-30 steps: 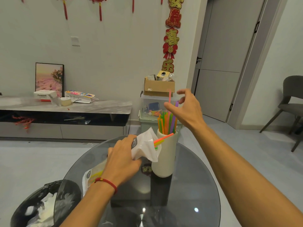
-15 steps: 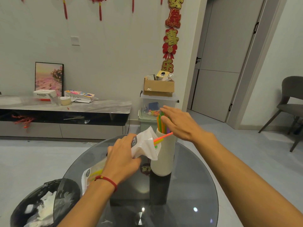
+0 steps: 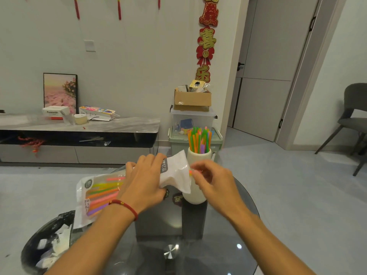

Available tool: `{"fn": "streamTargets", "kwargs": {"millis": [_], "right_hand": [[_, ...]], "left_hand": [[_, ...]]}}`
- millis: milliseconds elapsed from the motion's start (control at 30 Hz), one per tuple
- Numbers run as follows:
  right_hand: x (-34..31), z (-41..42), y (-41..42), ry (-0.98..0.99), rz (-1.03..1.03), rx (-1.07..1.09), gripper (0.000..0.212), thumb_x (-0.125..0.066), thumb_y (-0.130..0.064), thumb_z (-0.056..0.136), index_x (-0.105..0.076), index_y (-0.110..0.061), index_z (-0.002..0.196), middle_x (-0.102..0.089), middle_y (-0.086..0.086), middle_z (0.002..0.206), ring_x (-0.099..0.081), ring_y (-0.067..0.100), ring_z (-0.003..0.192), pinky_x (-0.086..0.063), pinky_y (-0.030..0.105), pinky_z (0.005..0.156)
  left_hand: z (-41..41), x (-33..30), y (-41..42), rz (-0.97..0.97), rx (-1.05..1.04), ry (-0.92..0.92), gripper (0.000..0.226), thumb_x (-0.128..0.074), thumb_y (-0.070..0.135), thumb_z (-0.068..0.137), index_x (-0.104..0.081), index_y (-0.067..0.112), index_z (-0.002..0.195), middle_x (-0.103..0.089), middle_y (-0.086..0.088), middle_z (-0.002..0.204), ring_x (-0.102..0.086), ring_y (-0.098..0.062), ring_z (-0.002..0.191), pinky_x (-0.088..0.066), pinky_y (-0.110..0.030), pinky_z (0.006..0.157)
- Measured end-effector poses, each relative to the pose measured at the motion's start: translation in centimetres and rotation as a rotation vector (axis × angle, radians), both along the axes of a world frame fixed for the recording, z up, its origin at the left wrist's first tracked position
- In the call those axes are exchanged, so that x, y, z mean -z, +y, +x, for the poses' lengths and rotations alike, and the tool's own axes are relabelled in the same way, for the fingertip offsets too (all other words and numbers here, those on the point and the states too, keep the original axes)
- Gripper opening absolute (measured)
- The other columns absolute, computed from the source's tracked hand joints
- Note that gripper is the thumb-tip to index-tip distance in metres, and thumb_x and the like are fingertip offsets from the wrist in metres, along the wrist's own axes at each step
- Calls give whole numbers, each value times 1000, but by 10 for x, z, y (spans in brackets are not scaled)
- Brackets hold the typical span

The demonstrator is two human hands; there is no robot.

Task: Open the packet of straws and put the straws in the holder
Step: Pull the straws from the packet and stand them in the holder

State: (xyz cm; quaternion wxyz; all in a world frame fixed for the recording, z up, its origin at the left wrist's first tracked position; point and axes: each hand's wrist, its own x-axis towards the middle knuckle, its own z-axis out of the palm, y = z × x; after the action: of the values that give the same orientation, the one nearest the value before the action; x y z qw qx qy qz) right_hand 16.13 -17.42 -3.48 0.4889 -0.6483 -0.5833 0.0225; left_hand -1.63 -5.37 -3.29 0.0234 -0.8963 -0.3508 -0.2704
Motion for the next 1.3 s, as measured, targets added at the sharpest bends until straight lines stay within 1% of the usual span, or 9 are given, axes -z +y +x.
{"fn": "streamTargets", "kwargs": {"millis": [233, 300, 400, 533, 700, 900, 1033, 1167, 1300], "right_hand": [[29, -4, 2, -49, -159, -191, 41, -76, -25, 93, -69, -27, 133, -70, -8, 123, -53, -4, 81, -45, 11, 77], [38, -2, 1, 29, -209, -238, 38, -76, -29, 93, -71, -35, 130, -74, -11, 108, -52, 2, 72, -52, 19, 71], [49, 0, 3, 146, -251, -247, 31, -80, -26, 90, -78, -29, 120, -78, -8, 94, -56, 11, 73, -58, 38, 74], [58, 1, 8, 208, -214, -264, 20, -85, -16, 86, -84, -21, 105, -81, -11, 94, -69, 3, 76, -57, 23, 69], [60, 8, 10, 46, -225, -210, 7, -81, -23, 89, -85, -18, 93, -79, -2, 88, -61, 20, 67, -59, 38, 68], [63, 9, 14, -43, -237, -236, 6, -78, -15, 92, -83, -15, 89, -71, -25, 73, -62, 2, 65, -54, 25, 67], [62, 13, 11, -113, -202, -204, 10, -81, -27, 90, -86, -20, 95, -67, -13, 73, -53, 7, 59, -50, 25, 64], [61, 14, 7, 55, -221, -269, 15, -78, -22, 91, -84, -19, 105, -79, -4, 92, -68, 9, 67, -59, 21, 63], [61, 30, -3, 159, -221, -199, 11, -79, -23, 90, -84, -28, 99, -80, -2, 81, -71, 19, 67, -60, 22, 63]], "left_hand": [[-3, 18, -4, 19, 19, 174, 75, -72, 33, 62, -32, 33, 125, -40, 4, 109, -42, -19, 102, -34, -41, 88], [-4, 24, -5, -15, 21, 182, 72, -71, 29, 62, -33, 33, 124, -40, 6, 109, -41, -17, 100, -33, -39, 84], [-1, 32, -8, -88, 34, 170, 70, -69, 26, 64, -32, 34, 123, -40, 7, 109, -40, -16, 99, -32, -38, 85], [1, 38, -10, -170, 46, 158, 70, -68, 24, 63, -31, 35, 121, -39, 8, 109, -39, -14, 99, -33, -41, 90], [0, 47, -7, -235, 59, 109, 67, -67, 24, 61, -32, 36, 117, -38, 11, 102, -38, -12, 92, -30, -37, 81], [-4, 54, -7, -407, 120, -29, 63, -67, 20, 61, -34, 40, 110, -44, 14, 103, -42, -9, 92, -30, -36, 83], [-7, 56, -5, -400, 125, -20, 62, -69, 19, 63, -36, 38, 111, -44, 14, 102, -42, -10, 91, -31, -36, 83], [-9, 57, -4, -344, 81, 31, 59, -66, 16, 63, -38, 36, 111, -43, 11, 100, -41, -14, 91, -31, -37, 80], [-18, 60, 1, -320, 27, 109, 53, -64, 16, 65, -40, 34, 109, -45, 8, 99, -46, -18, 92, -35, -40, 82]]}}
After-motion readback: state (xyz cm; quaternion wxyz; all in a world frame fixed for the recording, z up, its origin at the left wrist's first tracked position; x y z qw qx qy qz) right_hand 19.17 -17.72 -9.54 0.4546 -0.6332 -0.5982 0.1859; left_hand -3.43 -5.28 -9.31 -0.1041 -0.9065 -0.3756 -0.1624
